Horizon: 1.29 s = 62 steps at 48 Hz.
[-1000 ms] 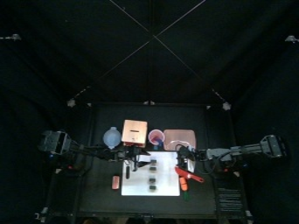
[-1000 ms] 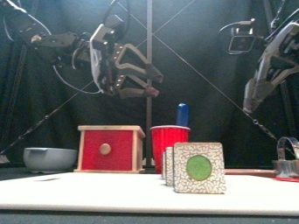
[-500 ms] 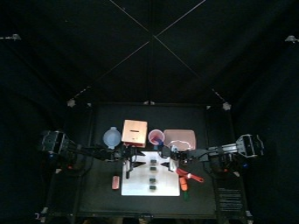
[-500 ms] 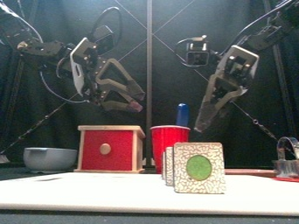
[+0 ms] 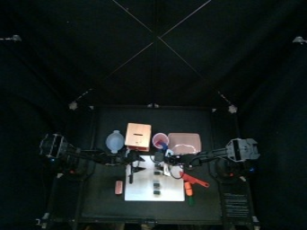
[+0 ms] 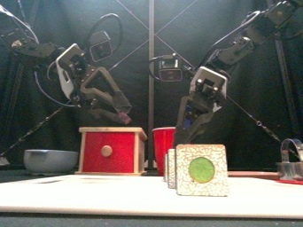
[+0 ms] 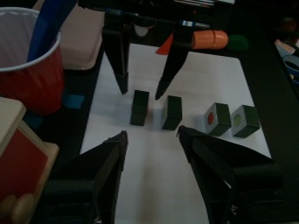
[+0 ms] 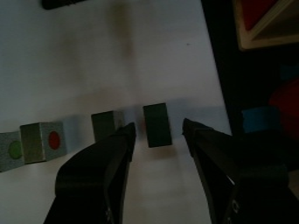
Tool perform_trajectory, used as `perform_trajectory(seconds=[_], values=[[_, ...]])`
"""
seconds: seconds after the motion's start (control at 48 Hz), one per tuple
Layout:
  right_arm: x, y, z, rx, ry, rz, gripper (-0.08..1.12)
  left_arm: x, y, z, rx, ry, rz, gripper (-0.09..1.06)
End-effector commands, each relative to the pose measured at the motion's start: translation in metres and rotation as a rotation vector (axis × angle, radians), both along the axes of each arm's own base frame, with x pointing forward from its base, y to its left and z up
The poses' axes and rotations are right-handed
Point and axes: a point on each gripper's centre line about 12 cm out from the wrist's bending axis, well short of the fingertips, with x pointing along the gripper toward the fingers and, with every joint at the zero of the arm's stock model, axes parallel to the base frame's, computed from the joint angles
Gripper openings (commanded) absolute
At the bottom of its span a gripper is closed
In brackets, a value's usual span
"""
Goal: Place sushi on board then cut the sushi with the knife then place the pieces on the plate
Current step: Place the 4 sushi pieces on the plate
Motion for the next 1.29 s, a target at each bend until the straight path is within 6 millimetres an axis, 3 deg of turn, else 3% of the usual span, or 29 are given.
perform_trajectory(seconds=[0.021, 0.5, 0.771, 0.958, 1.125, 1.292], values=[[0.007, -0.003, 0.013, -0.002, -0.037, -0.005, 0.83, 0.002, -0.001, 0.007, -0.003, -0.018, -0.001, 0.86], [0.022, -0.003, -0.009, -0.006, 0.009, -0.001, 0.8, -0.002, 0.0, 0.0, -0.004, 0.015, -0.001, 0.86], [0.02, -0.001, -0.011, -0.001, 0.018, -0.003, 0.65, -0.002, 0.001, -0.002, -0.004, 0.023, 0.002, 0.86], [0.006, -0.003, 0.012, 0.006, -0.014, -0.017, 0.63, -0.002, 0.001, -0.002, -0.004, 0.024, 0.002, 0.86], [-0.021, -0.008, 0.039, 0.028, -0.073, -0.051, 0.63, -0.002, 0.001, -0.002, -0.002, 0.024, 0.001, 0.86], [-0.049, -0.023, 0.052, 0.055, -0.094, -0.123, 0.63, -0.002, 0.002, -0.003, 0.0, 0.026, 0.001, 0.86]])
